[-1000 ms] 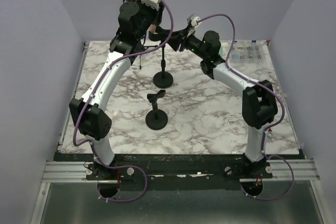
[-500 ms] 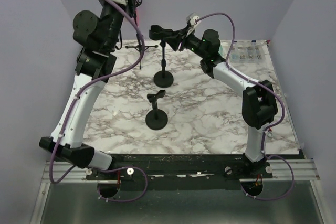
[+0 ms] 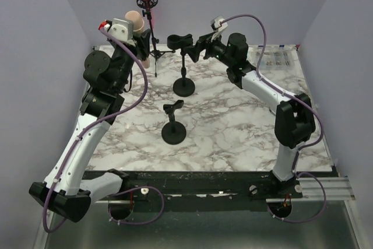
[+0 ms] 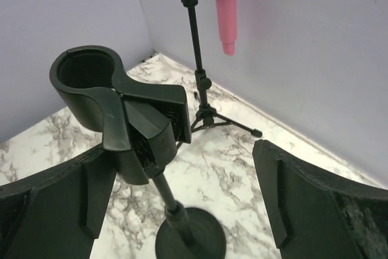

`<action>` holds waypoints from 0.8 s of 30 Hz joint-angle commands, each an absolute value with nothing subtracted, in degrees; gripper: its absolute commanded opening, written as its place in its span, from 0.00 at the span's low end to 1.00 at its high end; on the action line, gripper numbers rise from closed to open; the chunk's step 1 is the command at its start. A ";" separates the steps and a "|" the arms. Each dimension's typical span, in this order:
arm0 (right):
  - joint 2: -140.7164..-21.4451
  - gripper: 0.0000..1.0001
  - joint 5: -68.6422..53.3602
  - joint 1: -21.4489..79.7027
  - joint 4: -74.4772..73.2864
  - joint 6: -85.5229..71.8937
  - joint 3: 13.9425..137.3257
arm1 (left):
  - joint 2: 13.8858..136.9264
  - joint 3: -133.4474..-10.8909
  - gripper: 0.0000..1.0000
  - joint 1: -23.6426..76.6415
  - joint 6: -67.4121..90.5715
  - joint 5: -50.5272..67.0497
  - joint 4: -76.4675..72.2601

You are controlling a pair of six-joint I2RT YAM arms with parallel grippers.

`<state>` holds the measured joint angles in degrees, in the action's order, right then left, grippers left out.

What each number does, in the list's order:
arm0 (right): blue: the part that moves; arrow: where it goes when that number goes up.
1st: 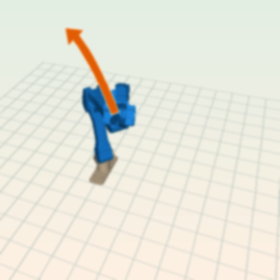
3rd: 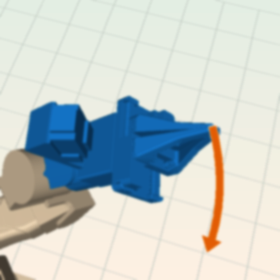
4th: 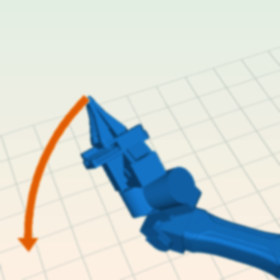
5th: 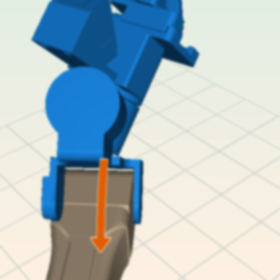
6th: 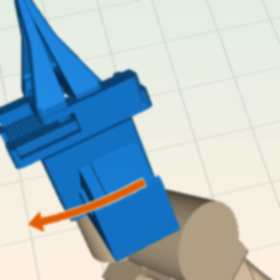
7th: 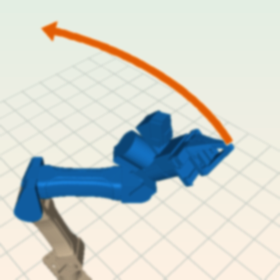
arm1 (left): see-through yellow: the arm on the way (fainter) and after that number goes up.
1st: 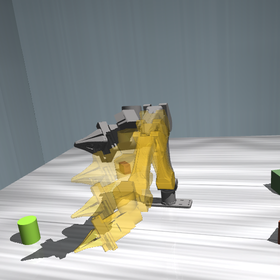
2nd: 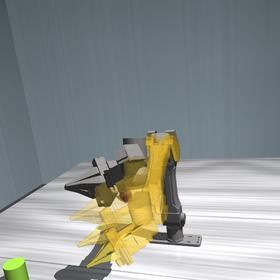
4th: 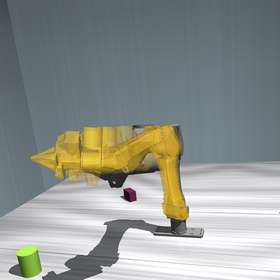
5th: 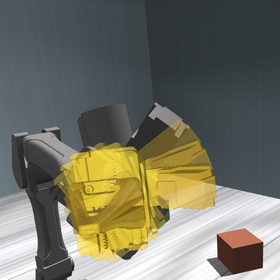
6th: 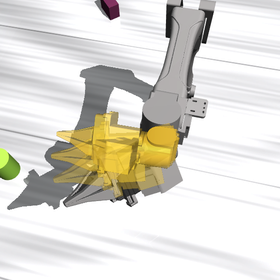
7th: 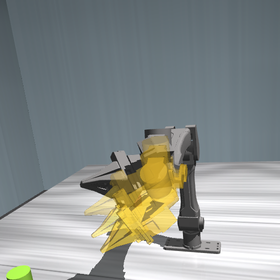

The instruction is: Remove the microphone from the stand

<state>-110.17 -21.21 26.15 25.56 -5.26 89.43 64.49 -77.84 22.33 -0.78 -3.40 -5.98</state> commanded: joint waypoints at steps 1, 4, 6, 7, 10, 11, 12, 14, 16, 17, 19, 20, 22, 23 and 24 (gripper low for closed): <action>-102.37 1.00 -19.21 26.32 22.88 -7.18 84.51 | 59.33 -74.82 0.00 22.15 8.38 3.33 -5.24; -97.71 1.00 -20.22 26.49 19.80 -9.06 80.87 | 57.75 -73.22 0.00 22.10 12.82 6.43 -3.40; -95.17 1.00 -22.59 26.65 17.51 -11.40 79.31 | 56.89 -72.07 0.00 22.04 15.38 8.57 -2.84; -93.70 1.00 -25.03 26.80 17.27 -12.69 78.36 | 56.40 -71.32 0.00 21.91 16.89 9.58 -2.90; -90.53 1.00 -33.12 27.65 20.70 -18.67 74.64 | 55.72 -69.93 0.00 21.70 21.89 13.97 -3.45; -89.74 1.00 -36.48 27.90 23.07 -21.91 73.58 | 55.91 -69.74 0.00 21.58 23.85 15.64 -3.43; -89.41 0.99 -40.28 28.39 26.13 -25.11 72.82 | 55.96 -69.62 0.00 21.47 25.90 17.06 -3.49; -89.27 0.97 -44.43 29.85 31.48 -30.75 71.88 | 56.27 -69.66 0.00 21.21 29.77 21.21 -3.44; -89.98 0.96 -47.52 31.27 38.06 -36.46 71.47 | 56.74 -69.65 0.00 21.09 32.44 25.54 -4.13; -90.76 0.94 -49.52 31.82 43.06 -39.78 71.10 | 56.88 -69.38 0.00 21.02 33.24 27.19 -5.26; -92.75 0.85 -52.40 32.74 51.79 -46.98 70.68 | 57.42 -68.59 0.00 20.09 36.35 30.45 -6.75; -93.68 0.81 -53.43 33.09 55.77 -50.54 70.39 | 57.69 -68.42 0.00 19.41 37.91 31.87 -6.73; -95.67 0.76 -54.53 33.87 62.69 -55.92 69.82 | 58.30 -68.12 0.00 18.49 40.54 34.69 -7.84; -96.64 0.74 -55.30 34.48 65.58 -57.73 69.69 | 58.59 -68.26 0.00 18.33 41.26 35.95 -8.00; -97.43 0.73 -55.91 35.14 67.85 -59.72 69.70 | 59.00 -68.69 0.00 18.28 41.39 36.52 -7.73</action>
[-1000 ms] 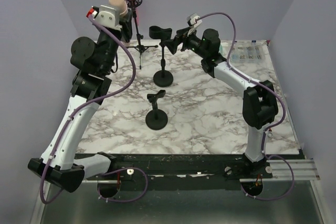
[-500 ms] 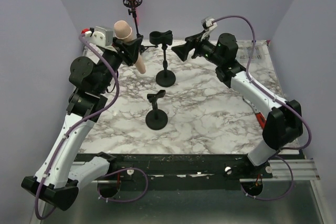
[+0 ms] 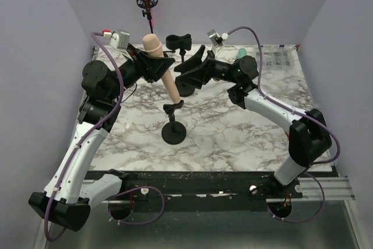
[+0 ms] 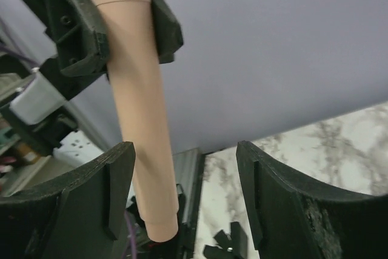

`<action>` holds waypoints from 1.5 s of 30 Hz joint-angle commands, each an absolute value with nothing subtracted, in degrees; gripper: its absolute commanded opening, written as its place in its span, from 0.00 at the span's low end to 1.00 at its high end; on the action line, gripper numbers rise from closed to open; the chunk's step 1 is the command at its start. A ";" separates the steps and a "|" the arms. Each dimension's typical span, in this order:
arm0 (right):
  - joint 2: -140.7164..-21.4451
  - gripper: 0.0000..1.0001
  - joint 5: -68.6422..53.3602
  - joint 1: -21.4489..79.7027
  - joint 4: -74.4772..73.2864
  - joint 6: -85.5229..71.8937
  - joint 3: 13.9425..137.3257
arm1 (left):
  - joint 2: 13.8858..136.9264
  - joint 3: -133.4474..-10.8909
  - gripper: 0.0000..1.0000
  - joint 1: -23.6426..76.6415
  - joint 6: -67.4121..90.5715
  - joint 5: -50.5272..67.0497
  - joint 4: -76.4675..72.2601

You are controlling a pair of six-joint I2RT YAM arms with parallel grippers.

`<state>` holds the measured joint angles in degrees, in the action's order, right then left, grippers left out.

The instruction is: Remove the microphone from the stand

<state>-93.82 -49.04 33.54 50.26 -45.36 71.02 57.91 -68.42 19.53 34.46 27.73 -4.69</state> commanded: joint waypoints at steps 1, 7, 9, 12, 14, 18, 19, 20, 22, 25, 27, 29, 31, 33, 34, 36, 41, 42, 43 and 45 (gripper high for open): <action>-98.13 0.73 -56.36 35.94 70.53 -61.23 69.49 | 59.29 -68.90 0.00 18.28 41.58 36.88 -7.40; -99.41 0.70 -53.15 38.40 74.70 -63.54 68.47 | 60.66 -68.77 0.00 18.30 43.59 38.48 -6.80; -99.23 0.62 -51.86 38.49 74.79 -63.21 67.94 | 60.99 -68.91 0.00 18.28 43.70 38.60 -6.26; -98.77 0.63 -50.36 38.50 73.12 -61.41 67.53 | 60.53 -68.62 0.00 18.20 43.46 38.14 -6.88; -99.31 0.65 -50.78 38.64 75.35 -62.96 67.89 | 60.21 -67.88 0.00 18.24 43.48 37.56 -7.51; -99.90 0.63 -50.45 38.72 75.86 -63.44 68.46 | 60.86 -67.48 0.00 17.67 45.52 38.92 -9.31; -100.10 0.62 -50.34 38.83 76.05 -63.62 68.70 | 60.97 -67.27 0.00 17.67 45.86 39.25 -9.83; -100.46 0.61 -50.32 38.85 76.62 -64.21 68.86 | 61.20 -67.36 0.00 17.67 45.86 39.46 -9.64; -101.27 0.59 -50.44 39.02 78.90 -65.87 68.99 | 61.35 -67.58 0.00 17.67 45.97 39.19 -9.02; -102.68 0.56 -50.80 39.11 82.07 -68.41 69.43 | 61.13 -66.77 0.00 17.58 47.09 39.27 -10.90; -103.58 0.49 -50.96 39.16 82.64 -69.26 70.33 | 61.38 -66.71 0.00 17.58 47.14 39.88 -11.32; -104.07 0.41 -50.99 39.19 83.30 -69.43 70.75 | 61.85 -66.88 0.00 17.41 47.68 39.97 -11.18; -104.32 0.23 -50.45 39.19 83.41 -69.30 70.71 | 62.30 -66.44 0.00 16.98 49.44 40.80 -12.77; -104.03 0.07 -50.02 39.20 83.16 -69.04 70.13 | 62.67 -67.00 0.07 16.79 48.09 41.50 -11.84; -103.75 0.01 -49.92 39.20 82.90 -68.71 69.61 | 62.73 -67.65 0.19 16.72 46.78 41.00 -10.13; -102.80 0.01 -49.30 39.16 81.33 -66.37 68.30 | 62.41 -68.09 0.47 16.11 46.12 40.20 -8.64; -100.28 0.01 -45.15 38.94 72.72 -59.02 67.00 | 61.04 -66.16 0.99 13.61 47.11 39.66 -11.18; -100.08 0.01 -44.17 38.78 71.73 -58.41 66.97 | 60.91 -65.95 0.99 13.17 47.18 39.56 -11.38; -99.98 0.01 -43.55 38.55 71.47 -58.28 66.85 | 60.74 -65.74 0.99 12.73 47.26 39.26 -11.48; -99.41 0.01 -41.59 37.77 71.33 -58.61 65.92 | 60.42 -66.03 0.98 12.51 45.84 37.38 -9.26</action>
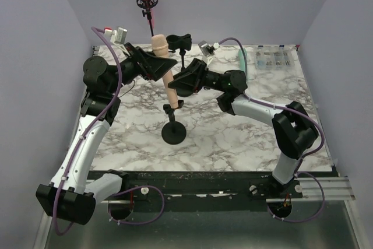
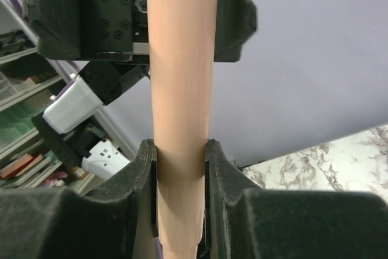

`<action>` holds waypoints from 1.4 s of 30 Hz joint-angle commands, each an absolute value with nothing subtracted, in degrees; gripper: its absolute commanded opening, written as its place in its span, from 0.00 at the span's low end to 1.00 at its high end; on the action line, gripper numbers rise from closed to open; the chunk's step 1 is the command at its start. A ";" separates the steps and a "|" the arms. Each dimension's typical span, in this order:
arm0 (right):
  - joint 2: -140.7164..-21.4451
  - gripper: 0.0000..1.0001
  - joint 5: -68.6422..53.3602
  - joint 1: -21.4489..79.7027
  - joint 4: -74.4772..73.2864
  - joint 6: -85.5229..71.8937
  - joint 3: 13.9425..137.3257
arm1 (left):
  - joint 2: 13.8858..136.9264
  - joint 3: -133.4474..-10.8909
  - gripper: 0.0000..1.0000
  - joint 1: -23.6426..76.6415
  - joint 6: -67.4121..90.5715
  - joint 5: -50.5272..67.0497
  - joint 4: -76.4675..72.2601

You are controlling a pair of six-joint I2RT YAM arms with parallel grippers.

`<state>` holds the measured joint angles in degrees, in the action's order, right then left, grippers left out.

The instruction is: Remove the microphone from the stand

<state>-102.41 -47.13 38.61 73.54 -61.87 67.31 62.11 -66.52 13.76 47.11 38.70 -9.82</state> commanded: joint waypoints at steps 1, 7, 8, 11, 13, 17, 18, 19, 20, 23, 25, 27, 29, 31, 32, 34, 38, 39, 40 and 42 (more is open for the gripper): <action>-99.06 0.01 -40.53 37.22 70.71 -58.68 65.31 | 60.17 -66.38 0.99 12.48 44.37 36.13 -7.46; -94.48 0.01 -34.13 32.07 60.17 -54.49 62.10 | 58.33 -65.21 0.99 9.14 46.35 26.44 -1.77; -93.47 0.01 -32.67 30.93 57.20 -52.97 61.58 | 57.89 -64.78 0.99 7.99 47.25 24.93 -1.04; -89.34 0.01 -24.90 28.76 42.72 -45.24 61.70 | 57.83 -63.80 0.99 6.04 48.63 25.58 -2.35; -87.61 0.01 -15.79 28.48 27.46 -38.55 64.11 | 57.83 -63.68 0.99 6.11 48.22 27.00 -3.80; -89.16 0.01 4.65 28.03 6.67 -27.96 71.47 | 58.25 -63.13 0.98 6.03 48.80 28.75 -5.87; -90.01 0.01 9.41 27.95 3.95 -26.24 72.84 | 58.27 -62.95 0.99 5.99 49.02 28.83 -6.07; -90.93 0.01 13.10 27.86 1.33 -24.69 74.22 | 58.25 -62.93 0.98 6.02 49.13 28.83 -6.15; -92.41 0.01 16.54 27.70 -1.44 -23.57 75.85 | 58.20 -62.93 0.99 5.98 48.95 28.68 -6.03; -98.31 0.01 22.72 26.99 -9.49 -20.98 82.77 | 57.80 -63.11 0.99 5.98 48.20 27.32 -4.79; -102.23 0.01 25.04 26.66 -13.40 -19.74 87.03 | 57.45 -63.04 0.98 6.00 47.71 26.95 -4.75; -106.28 0.01 26.45 26.24 -16.07 -18.42 90.57 | 56.97 -62.93 0.99 6.07 46.80 26.29 -4.67; -110.17 0.01 26.66 25.44 -18.79 -17.17 94.44 | 56.94 -63.01 0.99 6.07 45.94 25.45 -4.09; -113.98 0.01 26.16 24.54 -20.59 -15.41 98.05 | 57.29 -63.28 0.99 6.07 46.13 24.69 -3.08; -115.64 0.01 26.18 23.98 -20.84 -14.40 99.55 | 57.47 -63.20 0.99 6.09 46.42 24.74 -3.17; -119.91 0.01 24.44 22.86 -21.38 -12.28 102.94 | 57.87 -63.17 0.99 6.07 46.76 25.18 -3.47; -128.77 0.01 20.80 20.31 -24.79 -10.03 111.89 | 58.12 -62.96 0.99 5.98 46.62 25.36 -3.83; -130.70 0.01 19.91 19.74 -25.81 -9.67 114.37 | 58.10 -62.72 0.99 6.02 46.66 25.51 -4.31; -132.72 0.01 19.31 19.12 -26.43 -9.30 116.10 | 58.01 -62.50 0.98 5.98 46.64 25.49 -4.63; -135.85 0.01 19.41 18.32 -27.43 -8.63 119.13 | 57.87 -62.32 0.99 6.02 46.23 25.29 -4.88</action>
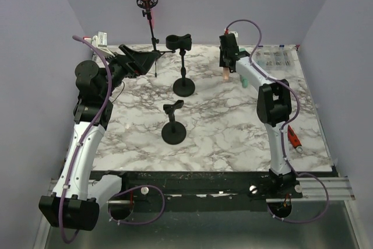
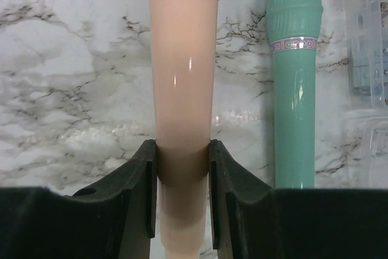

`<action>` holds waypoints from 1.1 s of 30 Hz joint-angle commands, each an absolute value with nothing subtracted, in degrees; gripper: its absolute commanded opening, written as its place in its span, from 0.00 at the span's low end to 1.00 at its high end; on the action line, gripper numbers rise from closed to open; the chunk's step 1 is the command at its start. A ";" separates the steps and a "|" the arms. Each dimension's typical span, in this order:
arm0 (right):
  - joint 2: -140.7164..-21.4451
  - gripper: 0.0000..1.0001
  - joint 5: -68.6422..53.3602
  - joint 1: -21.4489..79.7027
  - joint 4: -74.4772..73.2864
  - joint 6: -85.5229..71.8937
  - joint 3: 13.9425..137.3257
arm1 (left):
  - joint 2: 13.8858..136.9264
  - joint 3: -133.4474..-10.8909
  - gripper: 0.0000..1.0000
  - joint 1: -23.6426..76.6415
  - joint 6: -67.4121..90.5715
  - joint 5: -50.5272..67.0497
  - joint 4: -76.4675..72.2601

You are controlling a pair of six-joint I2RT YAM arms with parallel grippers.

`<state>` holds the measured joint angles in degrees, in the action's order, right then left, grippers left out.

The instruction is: Remove the microphone from the stand

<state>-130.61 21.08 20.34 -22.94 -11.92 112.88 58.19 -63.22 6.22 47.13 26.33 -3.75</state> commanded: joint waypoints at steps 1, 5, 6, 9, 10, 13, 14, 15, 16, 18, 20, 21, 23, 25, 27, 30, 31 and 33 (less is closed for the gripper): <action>-137.09 0.01 19.53 18.01 -27.75 -8.54 120.18 | 57.81 -62.39 0.99 6.03 45.94 25.02 -4.73; -139.53 0.01 17.79 16.49 -28.25 -8.98 122.03 | 58.14 -62.49 0.99 5.98 45.62 24.76 -4.36; -139.90 0.00 17.90 16.35 -28.45 -8.92 122.24 | 58.28 -62.41 0.98 6.02 45.92 25.22 -4.75; -140.19 0.01 17.69 16.35 -28.99 -8.84 121.59 | 58.92 -62.23 0.99 6.04 46.59 26.45 -5.54; -139.96 0.01 17.38 16.35 -28.81 -8.63 120.87 | 59.10 -62.23 0.99 5.99 46.73 26.54 -5.63; -139.49 0.01 17.39 16.30 -28.91 -8.14 119.01 | 59.24 -62.01 0.99 5.98 46.93 26.64 -5.85; -139.19 0.01 17.46 16.30 -28.92 -8.24 118.23 | 59.11 -62.05 0.98 5.98 46.80 26.71 -5.89; -138.70 0.01 17.64 16.29 -28.77 -8.26 117.00 | 59.11 -62.05 0.98 5.98 46.54 26.80 -6.13; -138.05 0.01 17.80 16.34 -28.49 -8.42 115.74 | 58.98 -62.05 0.99 6.02 46.29 26.81 -6.15; -136.70 0.01 17.78 16.28 -27.01 -8.75 112.89 | 58.89 -62.13 0.99 6.02 45.86 26.71 -6.09; -135.90 0.01 18.16 16.29 -25.82 -8.87 110.85 | 59.13 -62.09 0.99 6.01 45.83 26.60 -5.89; -135.95 0.01 18.52 16.26 -25.59 -8.84 110.51 | 59.29 -62.13 0.99 5.99 46.00 26.80 -5.98; -136.64 0.01 19.03 16.26 -25.81 -8.67 111.08 | 59.54 -62.14 0.99 5.98 46.31 27.31 -6.32; -137.27 0.04 18.64 16.26 -26.14 -8.74 111.90 | 59.77 -62.14 0.99 5.98 46.41 27.46 -6.42; -137.55 0.13 18.00 16.26 -26.32 -8.83 112.31 | 59.83 -62.05 0.99 6.02 46.34 27.43 -6.42; -137.17 0.27 17.92 16.26 -26.28 -9.01 112.16 | 59.59 -62.36 0.98 5.99 45.71 27.25 -6.01; -136.95 0.31 17.89 16.25 -26.19 -9.04 111.91 | 59.45 -62.48 0.98 5.98 45.42 27.03 -5.73; -136.38 0.38 17.82 16.26 -25.98 -8.82 111.32 | 59.50 -62.58 0.99 5.98 45.01 27.00 -5.63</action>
